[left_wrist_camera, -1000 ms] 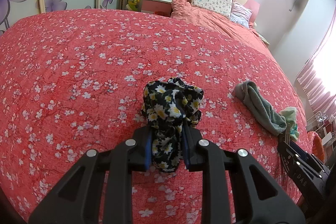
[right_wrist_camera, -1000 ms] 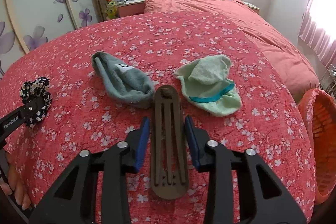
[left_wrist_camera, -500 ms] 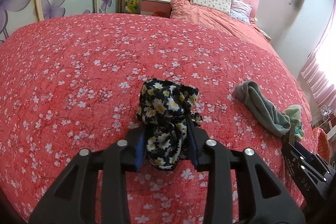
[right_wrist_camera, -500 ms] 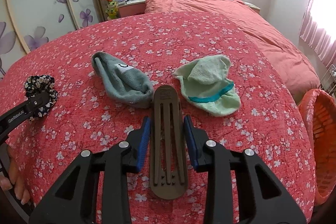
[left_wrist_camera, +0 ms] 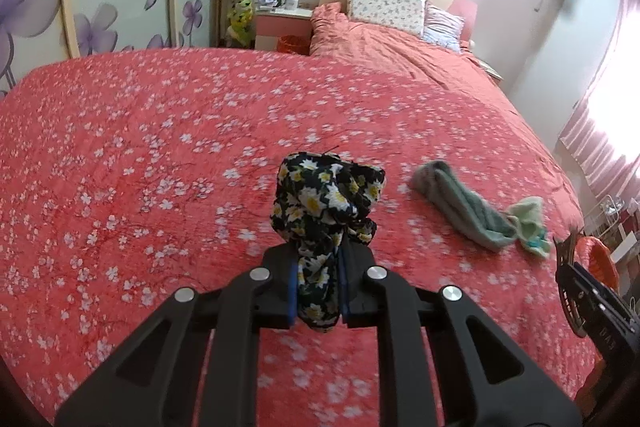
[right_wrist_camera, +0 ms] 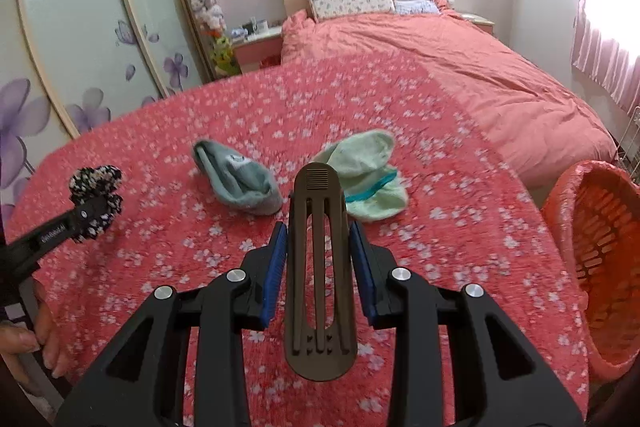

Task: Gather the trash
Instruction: 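Carry the floral cloth and brown holder over the orange basket with both tools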

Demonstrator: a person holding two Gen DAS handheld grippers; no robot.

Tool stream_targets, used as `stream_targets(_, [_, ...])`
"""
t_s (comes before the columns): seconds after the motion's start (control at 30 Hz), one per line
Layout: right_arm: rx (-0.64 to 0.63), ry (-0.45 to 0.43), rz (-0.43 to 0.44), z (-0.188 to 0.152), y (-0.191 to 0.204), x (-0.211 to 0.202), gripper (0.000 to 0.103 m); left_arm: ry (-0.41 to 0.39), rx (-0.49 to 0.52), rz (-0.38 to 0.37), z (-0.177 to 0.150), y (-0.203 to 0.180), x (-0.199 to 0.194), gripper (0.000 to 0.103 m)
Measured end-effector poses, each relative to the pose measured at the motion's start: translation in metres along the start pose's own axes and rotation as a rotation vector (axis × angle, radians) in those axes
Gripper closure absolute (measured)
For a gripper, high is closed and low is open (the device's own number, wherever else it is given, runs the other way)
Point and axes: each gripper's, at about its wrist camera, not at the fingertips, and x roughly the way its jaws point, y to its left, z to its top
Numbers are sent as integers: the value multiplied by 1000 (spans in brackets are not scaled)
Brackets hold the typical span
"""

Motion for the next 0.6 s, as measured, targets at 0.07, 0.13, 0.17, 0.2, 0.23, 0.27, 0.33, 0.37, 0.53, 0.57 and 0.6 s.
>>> stream_targets(0.07, [8,-22,6,3,-6,-10,70,-6,9,-13,0,-9,-7,88])
stream_targets(0.13, [16,-43,6,6,-11,-21,70,-12,20,-27,1,-19,-14,88])
stream_targets(0.17, [19,-53,6,7,-14,-27,70,-17,29,-37,1,-26,-19,88])
stream_targets(0.2, [23,-64,6,9,-18,-32,70,-19,36,-43,1,-31,-22,88])
stream_targets(0.23, [27,-71,4,10,-20,-36,70,-22,44,-52,1,-38,-25,88])
stream_targets(0.27, [32,-78,3,11,-24,-39,70,-23,51,-58,0,-45,-28,88])
stream_targets(0.33, [46,-94,-3,12,-32,-49,70,-25,67,-76,0,-60,-34,87])
stream_targets(0.37, [50,-99,-7,12,-35,-52,70,-25,75,-87,-1,-67,-36,87])
stream_targets(0.53, [81,-132,-51,13,-62,-72,70,-25,120,-148,-4,-104,-46,87])
stream_targets(0.57, [89,-138,-59,13,-67,-75,70,-24,131,-162,-5,-111,-48,88])
stream_targets(0.6, [103,-145,-71,12,-77,-80,70,-23,142,-177,-7,-119,-51,87])
